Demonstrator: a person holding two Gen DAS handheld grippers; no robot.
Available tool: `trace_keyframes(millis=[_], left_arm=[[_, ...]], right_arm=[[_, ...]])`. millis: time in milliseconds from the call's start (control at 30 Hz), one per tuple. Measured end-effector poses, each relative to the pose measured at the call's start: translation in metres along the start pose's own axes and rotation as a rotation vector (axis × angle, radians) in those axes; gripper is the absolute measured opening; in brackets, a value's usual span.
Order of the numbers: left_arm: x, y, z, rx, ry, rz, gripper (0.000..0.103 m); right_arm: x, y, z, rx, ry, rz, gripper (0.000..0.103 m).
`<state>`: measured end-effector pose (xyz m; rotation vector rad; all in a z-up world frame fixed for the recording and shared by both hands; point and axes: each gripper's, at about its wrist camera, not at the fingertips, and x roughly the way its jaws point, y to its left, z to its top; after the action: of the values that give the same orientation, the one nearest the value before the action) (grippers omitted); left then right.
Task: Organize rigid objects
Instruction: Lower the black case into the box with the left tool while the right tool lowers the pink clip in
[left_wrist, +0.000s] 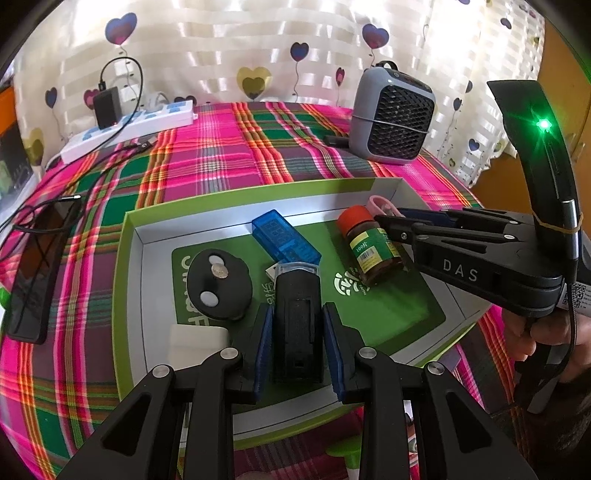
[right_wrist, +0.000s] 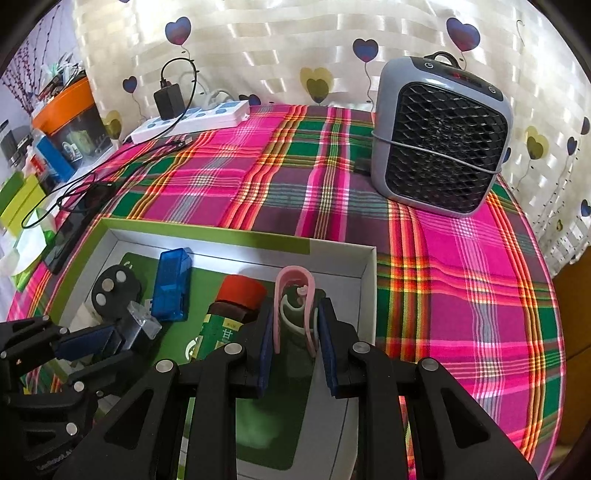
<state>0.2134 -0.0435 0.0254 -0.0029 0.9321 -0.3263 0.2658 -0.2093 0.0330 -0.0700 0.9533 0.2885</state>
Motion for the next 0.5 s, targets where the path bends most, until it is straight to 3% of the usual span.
trace_keyframes(millis=[500], left_arm=[[0.0034,-0.0003,-0.0010,-0.002,0.013,0.004,0.026]], right_arm=[[0.0016,0.0030,-0.0008,-0.007,0.005,-0.002,0.024]])
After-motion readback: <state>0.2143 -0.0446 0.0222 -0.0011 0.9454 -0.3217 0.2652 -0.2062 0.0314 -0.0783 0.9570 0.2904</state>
